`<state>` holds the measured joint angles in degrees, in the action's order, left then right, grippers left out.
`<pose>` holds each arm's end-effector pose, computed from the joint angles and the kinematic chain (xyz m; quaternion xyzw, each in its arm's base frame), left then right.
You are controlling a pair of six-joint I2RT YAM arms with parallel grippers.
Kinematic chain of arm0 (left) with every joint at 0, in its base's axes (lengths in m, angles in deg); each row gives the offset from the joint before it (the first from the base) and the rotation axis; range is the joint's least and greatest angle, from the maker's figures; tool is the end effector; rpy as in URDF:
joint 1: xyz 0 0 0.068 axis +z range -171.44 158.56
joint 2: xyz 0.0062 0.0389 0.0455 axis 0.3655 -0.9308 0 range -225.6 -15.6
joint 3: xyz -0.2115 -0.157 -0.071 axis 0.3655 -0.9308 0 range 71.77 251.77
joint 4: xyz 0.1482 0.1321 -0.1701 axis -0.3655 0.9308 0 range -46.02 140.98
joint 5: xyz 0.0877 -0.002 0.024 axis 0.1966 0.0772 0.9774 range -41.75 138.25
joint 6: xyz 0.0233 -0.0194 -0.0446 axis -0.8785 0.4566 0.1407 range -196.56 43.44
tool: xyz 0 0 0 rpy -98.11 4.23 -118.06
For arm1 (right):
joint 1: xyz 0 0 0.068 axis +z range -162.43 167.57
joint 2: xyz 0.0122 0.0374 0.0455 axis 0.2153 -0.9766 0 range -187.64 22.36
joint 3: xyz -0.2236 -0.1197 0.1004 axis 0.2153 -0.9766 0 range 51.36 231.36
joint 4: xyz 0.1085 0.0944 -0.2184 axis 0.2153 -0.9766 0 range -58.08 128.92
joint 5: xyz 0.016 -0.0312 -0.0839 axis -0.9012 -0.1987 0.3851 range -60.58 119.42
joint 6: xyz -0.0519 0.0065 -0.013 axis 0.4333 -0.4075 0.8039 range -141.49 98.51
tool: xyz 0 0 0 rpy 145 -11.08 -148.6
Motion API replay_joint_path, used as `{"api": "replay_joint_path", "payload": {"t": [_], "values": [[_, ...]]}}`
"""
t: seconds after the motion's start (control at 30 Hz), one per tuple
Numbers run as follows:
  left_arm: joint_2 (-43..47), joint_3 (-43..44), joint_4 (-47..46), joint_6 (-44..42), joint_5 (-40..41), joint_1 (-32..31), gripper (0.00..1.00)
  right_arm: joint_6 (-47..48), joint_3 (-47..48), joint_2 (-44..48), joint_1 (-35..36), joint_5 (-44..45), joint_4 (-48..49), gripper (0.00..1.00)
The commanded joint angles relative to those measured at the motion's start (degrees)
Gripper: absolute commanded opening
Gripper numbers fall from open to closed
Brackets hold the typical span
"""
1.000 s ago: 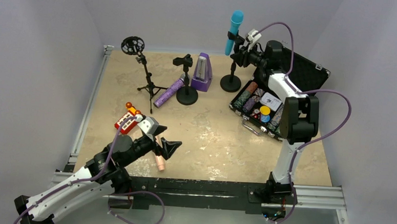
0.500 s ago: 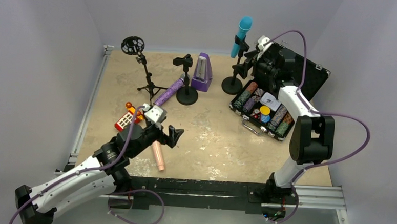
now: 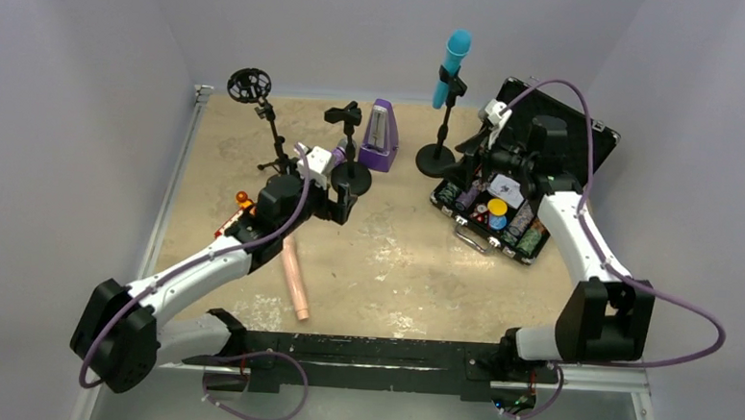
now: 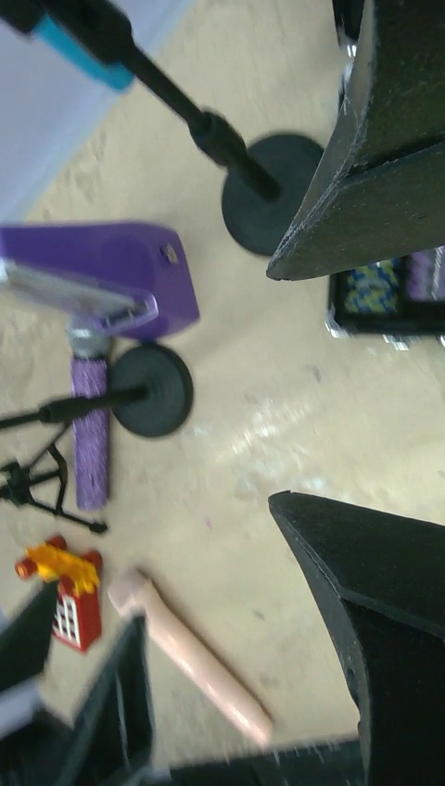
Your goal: Attach the microphones to the stand
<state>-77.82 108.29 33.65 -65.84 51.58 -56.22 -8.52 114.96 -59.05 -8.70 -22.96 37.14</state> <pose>0.2060 -0.1406 0.2659 0.1484 0.7812 -0.2131 0.5677 0.3198 0.0492 0.3246 -0.3582 0.6885 0.3179 0.5446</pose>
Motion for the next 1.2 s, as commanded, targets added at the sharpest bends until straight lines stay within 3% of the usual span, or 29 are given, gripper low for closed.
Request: {"api": "replay_joint_path", "payload": {"t": [0.0, 0.13, 0.33, 0.47, 0.77, 0.87, 0.93, 1.1, 1.17], "values": [[-7.4, 4.8, -13.3, -2.3, -6.8, 5.1, 0.94, 3.8, 2.0, 8.6, 0.1, -10.5, -21.9, 0.88], [-16.6, 5.8, -25.2, -4.3, -10.9, 8.2, 0.88, 5.8, -5.2, 18.9, 0.1, -16.4, -26.6, 0.88], [-28.3, 11.2, -33.8, -7.9, -9.7, 9.0, 0.83, 2.4, -19.8, 34.3, -0.1, -19.1, -11.6, 0.95], [-32.3, 14.1, -37.9, -10.4, -7.8, 9.1, 0.77, 3.6, -20.1, 35.3, -0.5, -20.4, -12.1, 0.95], [-37.5, 21.8, -31.9, -16.7, -7.9, 9.5, 0.60, 6.2, -18.8, 36.0, -1.0, -22.0, -14.3, 0.95], [-39.0, 23.2, -31.5, -17.3, -7.7, 9.5, 0.48, 6.0, -19.2, 37.0, -1.4, -22.3, -13.7, 0.95], [-39.6, 23.9, -31.2, -17.5, -7.1, 9.5, 0.30, 5.9, -19.2, 37.2, -1.7, -22.7, -13.7, 0.95], [-39.7, 25.1, -30.4, -18.1, -7.5, 9.6, 0.02, 5.8, -19.3, 37.4, -2.4, -23.8, -13.6, 0.95], [-39.0, 24.7, -30.6, -18.4, -8.7, 9.7, 0.00, 5.8, -19.5, 37.6, -2.5, -24.0, -13.6, 0.95]]}}
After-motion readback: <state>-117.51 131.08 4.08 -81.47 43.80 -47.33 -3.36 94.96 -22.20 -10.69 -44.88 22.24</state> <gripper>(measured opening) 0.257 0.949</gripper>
